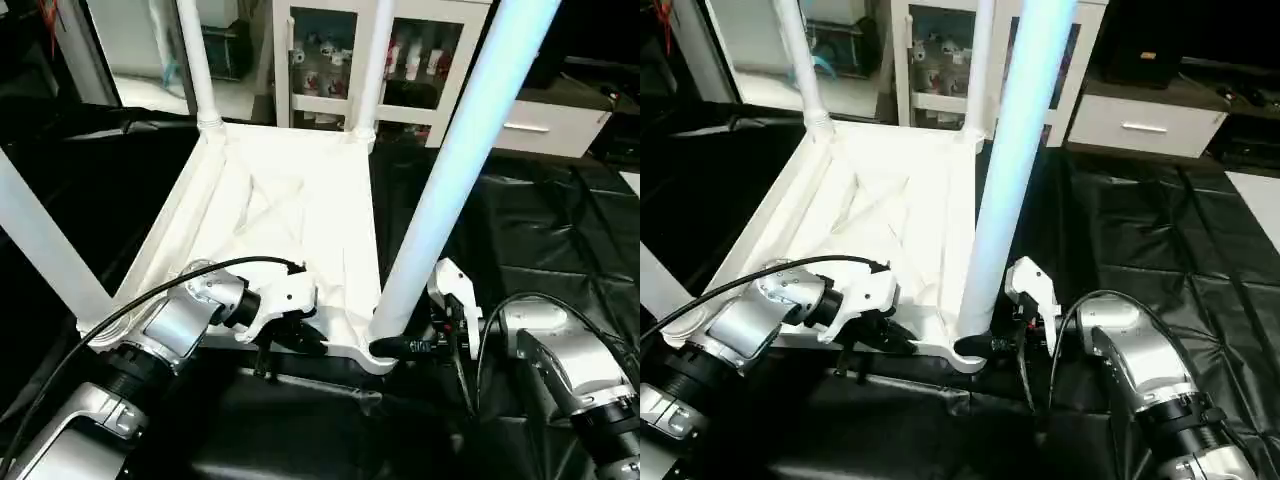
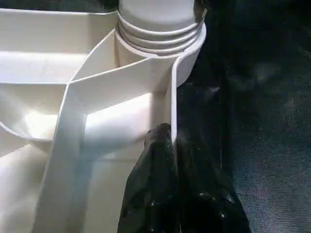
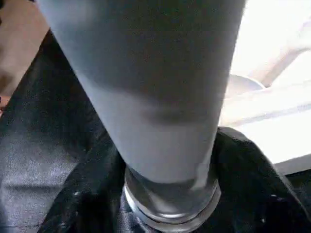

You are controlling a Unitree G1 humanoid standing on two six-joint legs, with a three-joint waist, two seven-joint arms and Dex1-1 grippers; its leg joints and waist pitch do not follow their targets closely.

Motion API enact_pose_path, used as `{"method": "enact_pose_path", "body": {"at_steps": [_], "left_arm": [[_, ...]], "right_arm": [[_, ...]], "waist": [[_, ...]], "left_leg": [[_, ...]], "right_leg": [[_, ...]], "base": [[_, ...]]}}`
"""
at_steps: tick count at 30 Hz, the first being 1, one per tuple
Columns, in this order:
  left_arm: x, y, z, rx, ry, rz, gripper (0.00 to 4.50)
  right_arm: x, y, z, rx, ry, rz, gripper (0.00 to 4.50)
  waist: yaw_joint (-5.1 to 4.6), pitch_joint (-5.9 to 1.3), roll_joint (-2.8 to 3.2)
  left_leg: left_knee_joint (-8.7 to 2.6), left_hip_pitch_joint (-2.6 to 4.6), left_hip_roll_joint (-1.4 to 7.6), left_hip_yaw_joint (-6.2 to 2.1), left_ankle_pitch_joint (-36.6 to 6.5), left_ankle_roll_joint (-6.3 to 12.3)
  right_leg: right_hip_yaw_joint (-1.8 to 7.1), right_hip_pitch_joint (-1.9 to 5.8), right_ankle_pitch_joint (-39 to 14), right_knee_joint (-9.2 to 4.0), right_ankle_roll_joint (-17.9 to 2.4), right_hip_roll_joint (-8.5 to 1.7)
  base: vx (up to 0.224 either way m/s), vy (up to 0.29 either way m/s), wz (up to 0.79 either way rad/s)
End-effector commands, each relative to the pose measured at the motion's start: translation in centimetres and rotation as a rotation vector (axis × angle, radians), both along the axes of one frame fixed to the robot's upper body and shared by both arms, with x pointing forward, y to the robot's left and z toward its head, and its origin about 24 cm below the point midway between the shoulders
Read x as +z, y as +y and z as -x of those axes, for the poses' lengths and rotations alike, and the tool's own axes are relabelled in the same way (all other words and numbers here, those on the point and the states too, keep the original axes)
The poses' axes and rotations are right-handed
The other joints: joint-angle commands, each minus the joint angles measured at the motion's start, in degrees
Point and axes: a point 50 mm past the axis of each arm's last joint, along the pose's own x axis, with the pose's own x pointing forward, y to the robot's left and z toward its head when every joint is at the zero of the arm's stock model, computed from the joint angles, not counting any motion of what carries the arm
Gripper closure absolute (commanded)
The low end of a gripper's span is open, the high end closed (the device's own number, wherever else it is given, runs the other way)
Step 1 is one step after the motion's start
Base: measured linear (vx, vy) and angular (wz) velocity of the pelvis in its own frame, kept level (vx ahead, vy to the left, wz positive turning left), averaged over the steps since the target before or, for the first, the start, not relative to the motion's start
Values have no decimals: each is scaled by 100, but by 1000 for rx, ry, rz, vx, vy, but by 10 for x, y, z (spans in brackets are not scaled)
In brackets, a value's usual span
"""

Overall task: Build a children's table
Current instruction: Rotate leg to tighten

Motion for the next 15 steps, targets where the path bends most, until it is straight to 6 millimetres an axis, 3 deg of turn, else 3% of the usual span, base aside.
{"method": "enact_pose_path", "body": {"at_steps": [1,3,4,6,7,8,9,11,12,13,14,15], "left_arm": [[-20,-3,12,-34,77,-64,450],[-21,-7,8,13,43,-45,450],[-21,-9,4,52,18,-37,450],[-22,-18,-11,196,-65,-11,450],[-22,-19,-13,218,-77,-6,450],[-21,-23,-18,279,-90,13,450],[-21,-26,-21,330,-93,27,450],[-21,-32,-28,427,-103,48,450],[-22,-38,-33,506,-104,55,450],[-22,-39,-34,520,-106,55,450],[-23,-44,-38,585,-132,41,450],[-23,-45,-39,597,-140,37,450]], "right_arm": [[-8,2,-1,-29,17,19,219],[-13,2,-13,-176,-21,16,224],[-16,2,-19,-253,-30,17,224],[-25,3,-29,-441,-10,7,232],[-26,3,-31,-467,-6,5,232],[-29,4,-34,-540,4,-4,238],[-31,6,-37,-605,20,-19,238],[-36,11,-41,-721,45,-39,240],[-41,17,-45,-837,66,-42,243],[-43,19,-46,-862,70,-41,243],[-47,25,-51,-982,69,-31,244],[-48,26,-52,-1009,68,-29,244]], "waist": [[-27,-310,1],[-54,-286,3],[-97,-253,-15],[-173,-236,-30],[-198,-242,-41],[-252,-226,-53],[-288,-224,-34],[-355,-220,-28],[-392,-208,-29],[-420,-203,6],[-450,-205,67],[-537,-183,77]], "left_leg": [[-424,53,320,-79,-986,225],[-442,38,302,-84,-1208,146],[-472,25,293,-105,-1479,31],[-466,94,274,-135,-1967,-159],[-466,106,265,-148,-2058,-185],[-487,58,254,-192,-2189,-192],[-481,78,249,-205,-2290,-198],[-480,64,240,-249,-2429,-179],[-474,66,221,-267,-2565,-169],[-449,123,196,-276,-2725,-188],[-440,124,183,-303,-2831,-172],[-471,133,215,-341,-3074,-186]], "right_leg": [[240,261,-945,-258,-1463,-332],[240,240,-1256,-302,-1390,-333],[229,237,-1754,-354,-1265,-334],[207,189,-2572,-447,-1018,-340],[200,184,-2716,-458,-953,-336],[167,219,-3070,-489,-762,-337],[147,188,-3362,-547,-616,-351],[90,189,-3577,-612,-488,-350],[50,171,-3761,-657,-367,-332],[10,113,-3942,-710,-293,-324],[-57,133,-4022,-754,-227,-334],[-192,173,-3949,-823,-171,-305]], "base": [[0,0,0],[0,0,0],[-52,-11,-3],[0,0,0],[-65,1,-5],[-77,11,-9],[-77,11,-9],[-55,11,-9],[-51,11,-10],[0,0,0],[0,0,0],[0,0,0]]}}
